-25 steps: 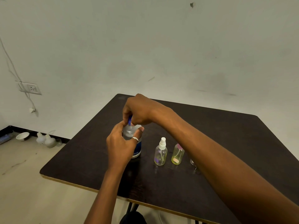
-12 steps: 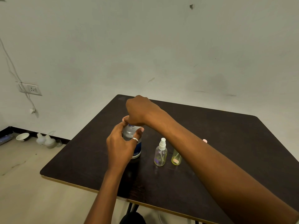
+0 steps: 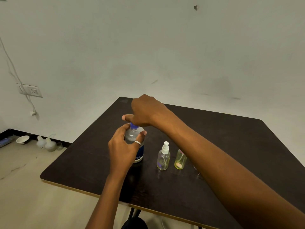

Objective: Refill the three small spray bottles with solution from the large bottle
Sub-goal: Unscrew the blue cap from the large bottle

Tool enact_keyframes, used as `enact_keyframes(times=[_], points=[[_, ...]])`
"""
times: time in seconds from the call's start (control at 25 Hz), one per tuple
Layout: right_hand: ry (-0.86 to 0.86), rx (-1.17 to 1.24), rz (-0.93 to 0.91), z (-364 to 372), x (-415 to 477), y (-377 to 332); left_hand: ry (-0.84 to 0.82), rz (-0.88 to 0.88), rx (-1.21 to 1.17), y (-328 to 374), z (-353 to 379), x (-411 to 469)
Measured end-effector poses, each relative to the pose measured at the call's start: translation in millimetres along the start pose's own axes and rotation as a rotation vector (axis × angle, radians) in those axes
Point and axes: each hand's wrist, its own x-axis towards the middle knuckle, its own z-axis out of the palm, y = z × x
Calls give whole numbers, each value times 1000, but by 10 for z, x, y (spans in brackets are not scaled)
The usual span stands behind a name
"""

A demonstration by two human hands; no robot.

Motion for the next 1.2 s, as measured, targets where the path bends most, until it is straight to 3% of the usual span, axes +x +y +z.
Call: enact_keyframes(times=[0.12, 0.6, 0.96, 1.2], points=[[39, -52, 2, 86, -11, -66, -26, 2, -14, -16, -10, 4], [-157, 37, -241, -13, -31, 46, -2, 35, -15, -36, 2, 22], [-82, 187, -145, -220, 128, 282, 21, 67, -19, -84, 27, 19], [-146, 88, -41, 154, 438, 595, 27, 86, -25, -96, 40, 17]])
